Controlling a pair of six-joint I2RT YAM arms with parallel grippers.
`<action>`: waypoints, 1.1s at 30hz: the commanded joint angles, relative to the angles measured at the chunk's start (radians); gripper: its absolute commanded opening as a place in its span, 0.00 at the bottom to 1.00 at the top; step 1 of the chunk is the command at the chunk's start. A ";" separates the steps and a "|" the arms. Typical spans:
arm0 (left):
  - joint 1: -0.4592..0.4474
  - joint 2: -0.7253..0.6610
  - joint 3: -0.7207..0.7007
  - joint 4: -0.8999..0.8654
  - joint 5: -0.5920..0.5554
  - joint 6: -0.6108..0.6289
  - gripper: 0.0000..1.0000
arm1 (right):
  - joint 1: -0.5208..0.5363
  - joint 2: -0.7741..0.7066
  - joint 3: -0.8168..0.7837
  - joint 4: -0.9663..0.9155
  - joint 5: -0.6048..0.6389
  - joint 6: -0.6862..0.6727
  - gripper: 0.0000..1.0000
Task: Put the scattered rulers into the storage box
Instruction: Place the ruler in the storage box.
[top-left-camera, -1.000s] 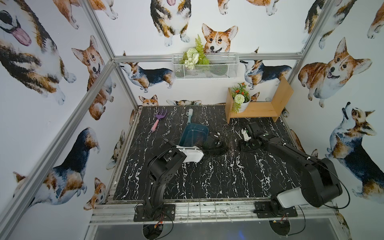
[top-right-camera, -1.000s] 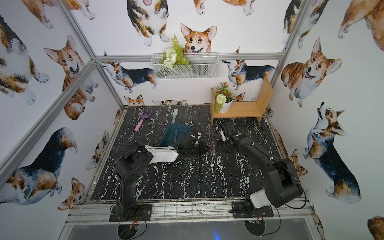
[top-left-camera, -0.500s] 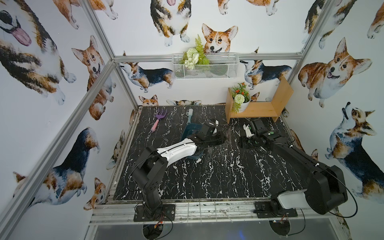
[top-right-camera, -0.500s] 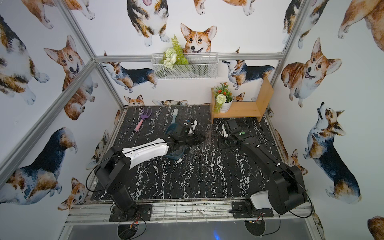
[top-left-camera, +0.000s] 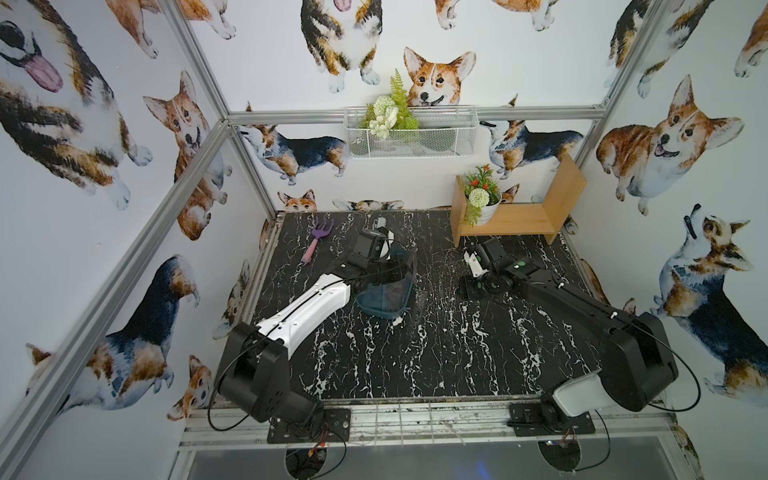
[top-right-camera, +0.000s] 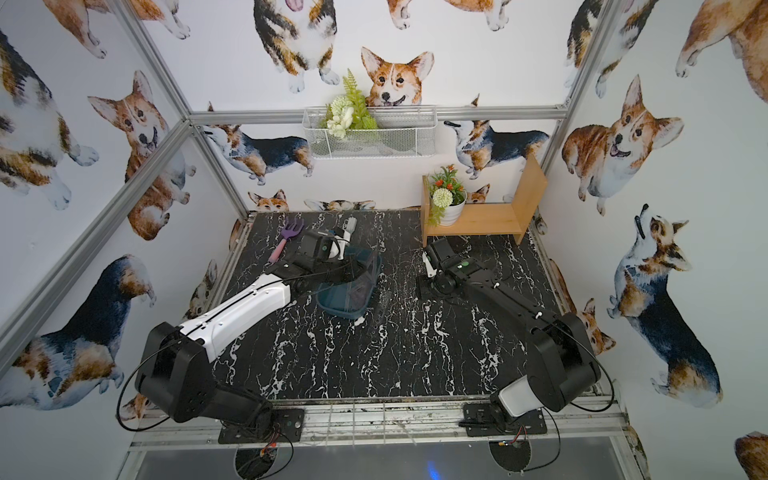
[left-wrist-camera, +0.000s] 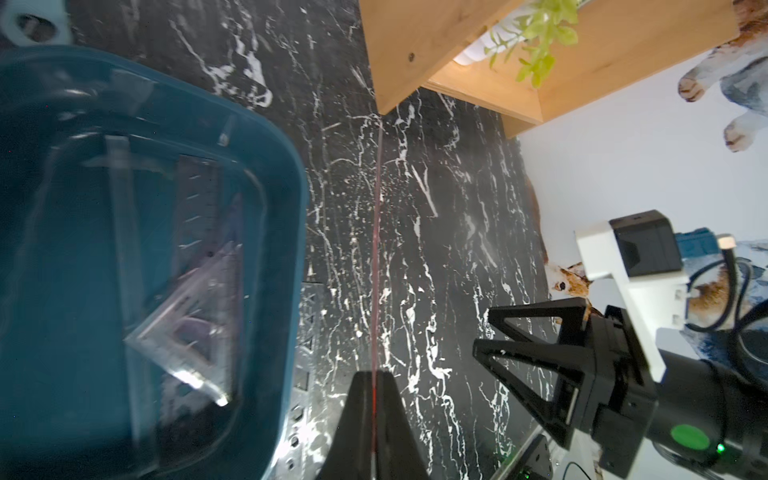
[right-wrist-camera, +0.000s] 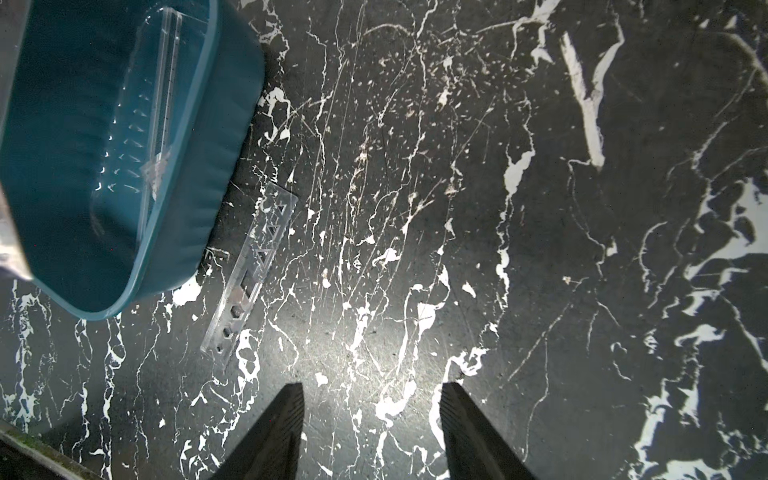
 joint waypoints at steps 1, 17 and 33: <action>0.041 -0.022 -0.003 -0.115 -0.002 0.104 0.00 | 0.021 0.027 0.021 0.034 -0.009 0.014 0.58; 0.093 0.142 0.008 -0.114 -0.039 0.195 0.00 | 0.117 0.119 0.030 0.076 -0.015 0.055 0.57; 0.073 0.235 -0.051 -0.034 0.048 0.164 0.00 | 0.136 0.163 0.021 0.102 -0.021 0.070 0.57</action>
